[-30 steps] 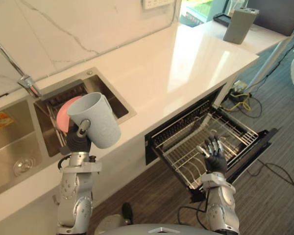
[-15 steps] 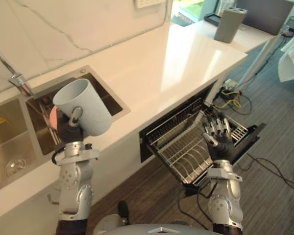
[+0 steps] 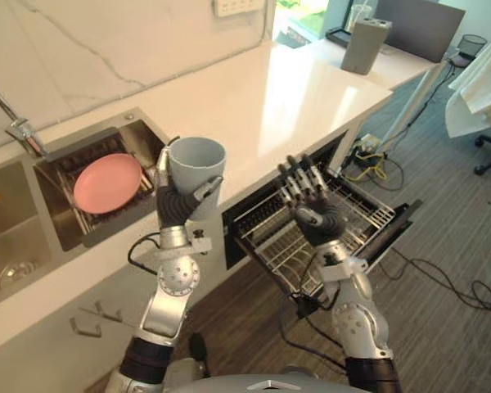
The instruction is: Walk over to the sink, pick up the cup, carry it to the dishwasher, place the cup inside the dishwasher, then close the dishwasher door
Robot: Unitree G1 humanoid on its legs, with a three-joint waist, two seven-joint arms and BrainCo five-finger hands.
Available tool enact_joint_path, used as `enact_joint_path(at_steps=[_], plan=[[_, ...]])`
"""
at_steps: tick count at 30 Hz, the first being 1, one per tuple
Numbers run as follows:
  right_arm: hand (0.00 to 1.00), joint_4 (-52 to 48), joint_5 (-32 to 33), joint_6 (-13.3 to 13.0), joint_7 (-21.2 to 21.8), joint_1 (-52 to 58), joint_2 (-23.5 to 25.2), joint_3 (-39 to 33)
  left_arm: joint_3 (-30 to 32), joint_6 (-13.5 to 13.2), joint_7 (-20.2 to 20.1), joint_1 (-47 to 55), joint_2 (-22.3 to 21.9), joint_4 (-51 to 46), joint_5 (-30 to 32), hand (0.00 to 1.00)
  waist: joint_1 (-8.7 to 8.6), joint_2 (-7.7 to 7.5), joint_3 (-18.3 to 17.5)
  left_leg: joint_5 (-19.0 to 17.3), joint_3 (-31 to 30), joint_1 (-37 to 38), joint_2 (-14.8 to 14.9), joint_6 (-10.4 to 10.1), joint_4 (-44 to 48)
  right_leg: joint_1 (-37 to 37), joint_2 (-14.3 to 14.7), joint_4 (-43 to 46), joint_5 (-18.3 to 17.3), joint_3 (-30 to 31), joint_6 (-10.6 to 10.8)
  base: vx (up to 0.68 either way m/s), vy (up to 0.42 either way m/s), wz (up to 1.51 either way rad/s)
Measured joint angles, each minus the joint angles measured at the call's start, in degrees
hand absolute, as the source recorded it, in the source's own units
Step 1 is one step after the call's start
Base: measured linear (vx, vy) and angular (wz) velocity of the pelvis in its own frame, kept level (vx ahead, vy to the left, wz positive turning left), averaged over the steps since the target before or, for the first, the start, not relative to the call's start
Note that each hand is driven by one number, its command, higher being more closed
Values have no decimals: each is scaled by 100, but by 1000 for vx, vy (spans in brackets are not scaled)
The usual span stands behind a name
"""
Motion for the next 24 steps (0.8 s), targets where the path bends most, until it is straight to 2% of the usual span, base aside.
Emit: enact_joint_path(at_steps=[3,8,11,15,19,24], plan=[[0,-1,253,276,-437,-185,-11,269,-124,129,325,-71,10,0,633,100,13,6,-3,55,-65,-27,17,5,0,8,24,5,20,-59,14,-39,-7,10],[0,-1,287,386,-1251,-408,-13,665,-543,320,531,-188,56,1,1554,100,61,13,-8,82,-186,-66,17,9,-1,47,56,11,27,-95,9,-39,11,12],[0,0,278,380,-1544,-482,-13,837,-789,476,555,-198,98,1,1954,100,77,20,-12,87,-231,-79,17,-4,-1,58,84,7,27,-85,9,-34,7,8],[0,0,458,419,-1692,-514,-28,952,-982,717,765,-211,134,14,2108,100,93,69,-47,114,-309,-119,19,-9,-1,70,120,-25,30,-91,4,-21,-5,10],[0,1,699,515,-1806,-772,-200,1156,-1144,925,786,-282,177,164,2309,100,137,153,-115,131,-329,-155,22,-10,-1,79,143,-106,76,-94,7,-1,-2,1],[0,3,834,548,-1823,-972,-242,1225,-1314,1103,783,-341,193,226,2319,100,156,160,-133,195,-375,-164,34,22,0,90,165,-105,77,-101,8,0,-5,1]])
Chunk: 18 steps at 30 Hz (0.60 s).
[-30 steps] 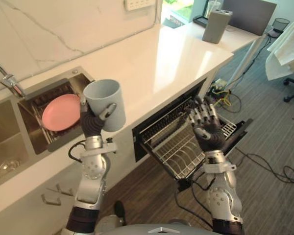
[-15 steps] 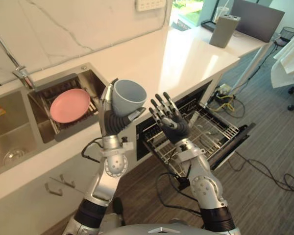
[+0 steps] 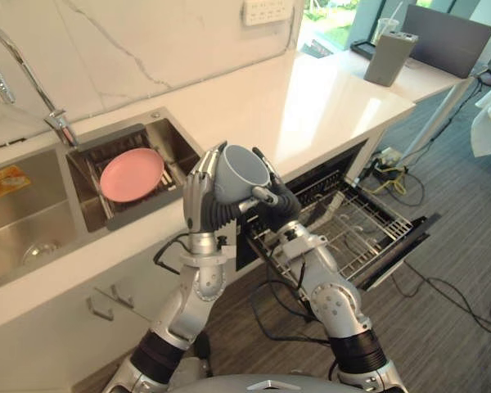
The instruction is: Walk over to the sink, pick up the cup, carry it to the dishwasher, place the cup inside the dishwasher, then close the dishwasher door
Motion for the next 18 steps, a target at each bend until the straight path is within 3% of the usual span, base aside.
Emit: enact_joint_path(at_steps=[9,18], plan=[[0,2,55,287,-177,-45,-258,-9,-176,103,147,-113,108,282,4,100,26,14,-97,8,-77,-34,19,-36,-1,3,44,21,2,-6,-4,-18,-4,3],[0,7,-359,651,-174,-106,-481,47,-381,291,194,-114,319,430,219,100,70,4,-227,20,-100,-81,23,-36,-1,-13,53,-9,18,10,-19,-10,-5,2]])
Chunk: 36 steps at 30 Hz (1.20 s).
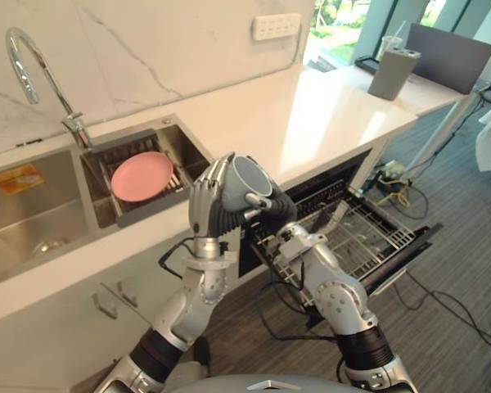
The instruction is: Walk over to the sink, pick up the cup, carry it to the dishwasher, place the cup inside the dishwasher, then close the dishwasher door
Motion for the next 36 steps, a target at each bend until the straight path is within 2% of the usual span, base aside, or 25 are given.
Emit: enact_joint_path(at_steps=[2,3,7,14,15,17,24,26,28,36], plan=[[0,9,-112,101,31,-55,-31,0,-2,43,0,-6,9,-2,0,100,0,-1,-1,1,0,-1,1,-1,0,1,2,-5,4,1,1,0,0,0],[100,24,-120,110,45,-74,-36,0,-2,52,0,-10,11,-3,0,100,0,-1,-1,2,-1,-1,1,-1,0,1,3,-5,4,1,2,0,0,0],[100,49,-277,233,96,-223,-260,61,-23,194,0,-108,41,-6,-1,100,5,-2,-1,7,-10,-4,1,1,1,1,5,-5,5,0,3,0,0,0],[100,50,-299,190,70,-283,-404,81,-168,309,8,-242,162,-13,-4,100,27,-4,-4,22,-32,-4,0,0,0,3,6,5,6,-5,5,0,0,0],[100,50,-291,144,43,-298,-404,96,-168,318,12,-269,163,-14,-4,100,32,-3,-5,25,-39,-5,2,-4,0,3,9,9,5,-7,5,0,0,0],[100,51,-279,-157,-130,-298,-402,254,-169,320,43,-320,182,-24,-4,100,40,-3,-15,29,-54,-10,10,-11,0,4,16,14,5,-9,5,0,0,0],[100,50,53,-747,-604,-303,-347,601,-177,319,148,-323,327,-122,-3,100,63,-1,-62,51,-128,-27,49,-43,0,11,78,8,5,-14,4,-1,-1,1],[100,50,168,-1086,-793,-303,-181,681,-177,319,206,-317,341,-147,-5,100,68,8,-67,57,-144,-30,66,-53,0,12,96,7,4,-16,3,-29,-33,1],[100,50,165,-1278,-867,-303,-87,717,-177,316,244,-313,340,-179,-5,100,69,15,-72,58,-148,-33,68,-54,0,12,97,6,2,-17,7,0,0,0],[100,50,132,-1324,-934,-302,6,806,-168,276,368,-169,433,-220,-5,100,74,18,-71,58,-167,-46,67,-56,-1,12,103,-5,-2,-19,16,-3,-9,0]])
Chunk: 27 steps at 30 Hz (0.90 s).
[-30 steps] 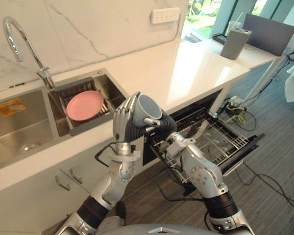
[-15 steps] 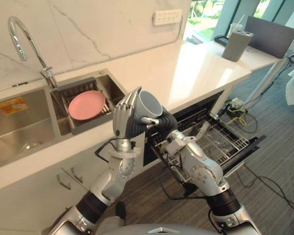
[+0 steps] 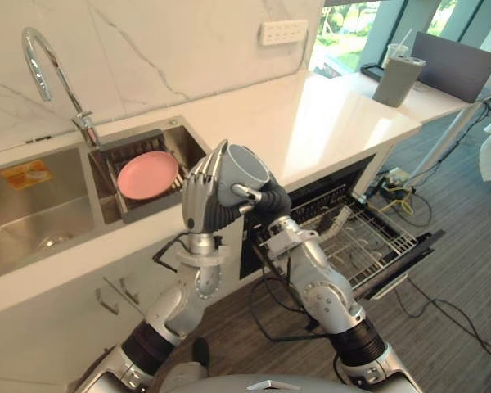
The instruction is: Walk over to the sink, pick up the cup, carry it to the dishwasher, place the cup inside the dishwasher, then close the dishwasher door
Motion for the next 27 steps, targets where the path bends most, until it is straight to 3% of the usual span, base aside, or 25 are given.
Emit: enact_joint_path(at_steps=[15,19,20,21,22,27], plan=[[100,-9,-110,-8,20,-1,71,77,159,-173,2,128,31,-120,1,100,-11,106,-1,7,-65,-37,-8,-10,0,-1,16,-15,-15,-39,22,-5,-15,1],[100,-144,-243,-45,33,-171,470,185,843,-383,-1125,573,282,-1382,-248,100,6,221,-6,27,-289,-98,-21,-39,1,86,61,-66,-7,-243,-25,-5,-54,22],[0,-277,-334,-46,71,-294,564,225,1100,-478,-1485,631,478,-1873,-485,100,63,284,-8,28,-334,-100,-24,-41,2,123,71,-72,-25,-304,-33,-1,-63,21],[0,-286,-348,-46,87,-333,581,235,1146,-494,-1542,650,519,-1956,-517,100,76,298,-9,28,-338,-99,-24,-41,2,128,72,-74,-27,-309,-33,-1,-45,15],[100,-286,-402,-42,187,-474,658,265,1364,-561,-1739,765,657,-2300,-713,100,103,350,-25,27,-355,-100,-27,-40,2,141,76,-86,-31,-325,-35,-2,-41,7],[100,-281,-440,22,584,-575,714,311,2075,-918,-2334,1168,862,-2965,-1456,100,131,416,-30,29,-454,-120,-38,-44,2,181,87,-87,-76,-438,-54,-7,-37,10]])
